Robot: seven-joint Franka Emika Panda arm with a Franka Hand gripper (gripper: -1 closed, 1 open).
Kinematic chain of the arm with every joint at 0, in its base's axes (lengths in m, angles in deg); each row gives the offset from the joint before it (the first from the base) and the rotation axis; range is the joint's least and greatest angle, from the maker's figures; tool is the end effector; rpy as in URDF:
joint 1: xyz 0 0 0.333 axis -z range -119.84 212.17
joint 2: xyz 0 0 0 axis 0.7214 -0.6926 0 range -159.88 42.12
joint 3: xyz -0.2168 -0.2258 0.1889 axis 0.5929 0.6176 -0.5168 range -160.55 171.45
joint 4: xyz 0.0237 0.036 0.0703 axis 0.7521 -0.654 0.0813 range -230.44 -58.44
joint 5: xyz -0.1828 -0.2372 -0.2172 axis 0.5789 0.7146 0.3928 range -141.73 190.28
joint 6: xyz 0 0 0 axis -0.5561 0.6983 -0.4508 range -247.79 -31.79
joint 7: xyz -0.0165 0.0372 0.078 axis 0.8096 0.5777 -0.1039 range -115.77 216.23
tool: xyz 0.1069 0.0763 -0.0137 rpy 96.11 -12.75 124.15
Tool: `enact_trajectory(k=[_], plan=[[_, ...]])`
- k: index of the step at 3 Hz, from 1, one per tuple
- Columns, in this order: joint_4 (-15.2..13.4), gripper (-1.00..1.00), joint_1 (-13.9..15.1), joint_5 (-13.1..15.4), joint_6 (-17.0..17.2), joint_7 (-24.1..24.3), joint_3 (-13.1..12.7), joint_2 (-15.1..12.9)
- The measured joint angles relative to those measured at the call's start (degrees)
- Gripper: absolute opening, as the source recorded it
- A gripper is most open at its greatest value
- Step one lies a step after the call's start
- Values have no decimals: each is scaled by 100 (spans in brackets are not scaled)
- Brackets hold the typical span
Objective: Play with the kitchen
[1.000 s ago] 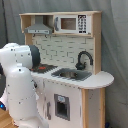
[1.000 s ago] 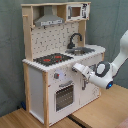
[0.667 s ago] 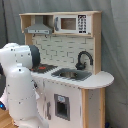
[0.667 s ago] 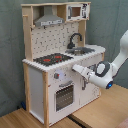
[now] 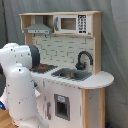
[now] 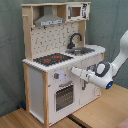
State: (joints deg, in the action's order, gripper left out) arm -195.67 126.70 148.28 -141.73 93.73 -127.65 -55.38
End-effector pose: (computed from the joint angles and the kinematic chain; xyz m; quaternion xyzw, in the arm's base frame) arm 0.3628 0.3473 0.3874 0.3895 0.5519 0.4355 0.5951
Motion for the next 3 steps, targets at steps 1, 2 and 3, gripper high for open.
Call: enact_trajectory(k=[1, 2, 3], plan=[[3, -100, 0, -5, 18, -692, -4, 15], [3, -100, 0, -5, 53, -1311, -12, 40], [5, -100, 0, -5, 116, -2040, -25, 84]])
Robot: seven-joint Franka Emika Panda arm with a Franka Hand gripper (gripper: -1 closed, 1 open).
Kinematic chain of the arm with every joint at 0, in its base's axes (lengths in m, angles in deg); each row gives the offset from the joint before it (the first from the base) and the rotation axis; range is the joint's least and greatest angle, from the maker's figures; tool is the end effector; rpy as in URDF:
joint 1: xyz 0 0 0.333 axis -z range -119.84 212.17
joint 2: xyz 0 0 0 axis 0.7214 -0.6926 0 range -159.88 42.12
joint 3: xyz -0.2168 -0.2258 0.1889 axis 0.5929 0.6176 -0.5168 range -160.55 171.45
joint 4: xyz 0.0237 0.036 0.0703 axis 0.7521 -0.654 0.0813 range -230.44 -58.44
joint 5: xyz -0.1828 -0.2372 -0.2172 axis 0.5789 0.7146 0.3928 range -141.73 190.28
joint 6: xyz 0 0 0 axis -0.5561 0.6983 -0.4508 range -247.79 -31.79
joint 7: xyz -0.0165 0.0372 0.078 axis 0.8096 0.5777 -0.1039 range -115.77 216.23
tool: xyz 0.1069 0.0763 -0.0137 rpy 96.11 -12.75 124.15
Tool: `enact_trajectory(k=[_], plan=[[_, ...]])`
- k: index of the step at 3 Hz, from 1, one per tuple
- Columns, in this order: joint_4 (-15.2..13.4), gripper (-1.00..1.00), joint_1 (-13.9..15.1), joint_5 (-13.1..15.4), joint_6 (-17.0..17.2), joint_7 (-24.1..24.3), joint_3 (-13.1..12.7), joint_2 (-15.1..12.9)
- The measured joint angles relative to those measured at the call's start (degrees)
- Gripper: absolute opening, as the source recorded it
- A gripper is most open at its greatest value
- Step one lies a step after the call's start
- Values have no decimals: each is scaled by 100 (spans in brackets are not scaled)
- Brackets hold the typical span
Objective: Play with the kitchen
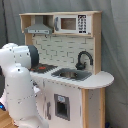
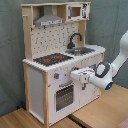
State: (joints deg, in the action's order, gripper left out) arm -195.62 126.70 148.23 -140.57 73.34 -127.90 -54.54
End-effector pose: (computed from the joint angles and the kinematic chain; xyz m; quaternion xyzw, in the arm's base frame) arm 0.3629 0.3485 0.3860 0.2800 0.6066 0.3205 0.6715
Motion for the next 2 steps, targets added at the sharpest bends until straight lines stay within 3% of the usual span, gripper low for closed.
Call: enact_trajectory(k=[2], plan=[[5, -100, 0, 0, 116, -1166, -24, 93]])
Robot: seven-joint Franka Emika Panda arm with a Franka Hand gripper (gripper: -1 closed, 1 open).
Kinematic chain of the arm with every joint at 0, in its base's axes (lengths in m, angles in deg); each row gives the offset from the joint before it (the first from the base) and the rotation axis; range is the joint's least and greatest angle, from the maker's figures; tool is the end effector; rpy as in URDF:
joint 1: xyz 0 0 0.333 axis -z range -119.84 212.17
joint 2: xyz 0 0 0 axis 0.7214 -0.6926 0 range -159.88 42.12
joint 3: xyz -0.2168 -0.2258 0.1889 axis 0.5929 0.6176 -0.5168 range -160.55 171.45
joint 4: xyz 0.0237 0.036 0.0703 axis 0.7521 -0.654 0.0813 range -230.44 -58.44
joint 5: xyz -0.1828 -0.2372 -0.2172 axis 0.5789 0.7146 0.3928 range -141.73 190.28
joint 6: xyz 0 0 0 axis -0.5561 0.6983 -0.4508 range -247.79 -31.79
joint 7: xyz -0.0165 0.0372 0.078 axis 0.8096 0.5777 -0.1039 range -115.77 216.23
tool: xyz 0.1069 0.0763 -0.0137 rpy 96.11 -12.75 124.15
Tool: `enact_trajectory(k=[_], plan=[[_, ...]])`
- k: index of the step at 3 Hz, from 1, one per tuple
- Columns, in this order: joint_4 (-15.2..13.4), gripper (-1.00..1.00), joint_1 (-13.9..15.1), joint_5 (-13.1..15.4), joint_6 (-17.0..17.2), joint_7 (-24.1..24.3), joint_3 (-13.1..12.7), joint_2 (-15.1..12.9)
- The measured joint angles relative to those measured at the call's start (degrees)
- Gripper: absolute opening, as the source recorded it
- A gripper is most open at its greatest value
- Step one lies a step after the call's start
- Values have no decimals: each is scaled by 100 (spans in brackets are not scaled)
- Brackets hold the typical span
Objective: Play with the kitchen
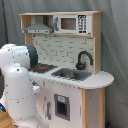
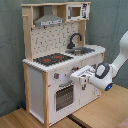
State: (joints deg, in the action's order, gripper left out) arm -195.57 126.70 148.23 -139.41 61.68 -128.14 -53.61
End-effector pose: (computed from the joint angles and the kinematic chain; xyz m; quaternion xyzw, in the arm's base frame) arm 0.3630 0.3499 0.3841 0.2109 0.6257 0.2468 0.7093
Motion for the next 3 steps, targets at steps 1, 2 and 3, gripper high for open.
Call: enact_trajectory(k=[1, 2, 3], plan=[[1, -100, 0, 0, 70, -569, -15, 47], [84, -100, 2, -448, 46, -365, -43, 44], [79, 100, 2, -477, 46, -325, -42, 39]])
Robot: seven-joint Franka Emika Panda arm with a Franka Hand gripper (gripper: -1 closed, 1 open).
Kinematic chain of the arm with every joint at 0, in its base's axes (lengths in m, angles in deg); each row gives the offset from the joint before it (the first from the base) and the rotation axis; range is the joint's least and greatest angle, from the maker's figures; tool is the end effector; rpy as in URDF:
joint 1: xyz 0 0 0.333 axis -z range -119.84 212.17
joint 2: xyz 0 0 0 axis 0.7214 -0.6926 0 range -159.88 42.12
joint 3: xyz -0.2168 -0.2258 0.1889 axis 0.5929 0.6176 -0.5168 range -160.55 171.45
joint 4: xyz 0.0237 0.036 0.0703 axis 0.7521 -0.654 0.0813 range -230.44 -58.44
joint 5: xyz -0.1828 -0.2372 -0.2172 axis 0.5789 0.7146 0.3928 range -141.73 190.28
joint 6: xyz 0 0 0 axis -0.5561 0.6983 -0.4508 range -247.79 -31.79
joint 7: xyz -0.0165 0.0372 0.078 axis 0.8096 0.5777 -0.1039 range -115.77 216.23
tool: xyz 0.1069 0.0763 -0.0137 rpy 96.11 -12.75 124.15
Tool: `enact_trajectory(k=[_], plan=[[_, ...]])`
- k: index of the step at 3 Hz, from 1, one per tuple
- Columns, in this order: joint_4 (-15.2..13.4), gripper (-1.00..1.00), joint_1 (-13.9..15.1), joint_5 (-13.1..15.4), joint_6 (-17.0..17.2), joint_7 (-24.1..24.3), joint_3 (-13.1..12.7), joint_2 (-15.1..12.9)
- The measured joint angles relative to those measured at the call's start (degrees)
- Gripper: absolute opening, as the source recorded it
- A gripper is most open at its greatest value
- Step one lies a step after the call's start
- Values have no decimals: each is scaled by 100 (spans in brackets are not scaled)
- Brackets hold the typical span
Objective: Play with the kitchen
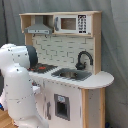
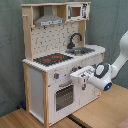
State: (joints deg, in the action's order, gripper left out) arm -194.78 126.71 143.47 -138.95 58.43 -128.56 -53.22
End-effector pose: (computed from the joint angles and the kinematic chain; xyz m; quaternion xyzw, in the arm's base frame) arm 0.3636 0.3486 0.3844 0.2283 0.6279 0.2135 0.7127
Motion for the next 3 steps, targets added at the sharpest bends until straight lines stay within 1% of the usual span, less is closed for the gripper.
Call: enact_trajectory(k=[1, 2, 3], plan=[[-6, 100, 0, -30, 0, 43, -3, -7], [-15, 100, -1, -253, -37, 644, -10, -16], [-14, 100, 2, -304, -151, 1293, 7, -16]])
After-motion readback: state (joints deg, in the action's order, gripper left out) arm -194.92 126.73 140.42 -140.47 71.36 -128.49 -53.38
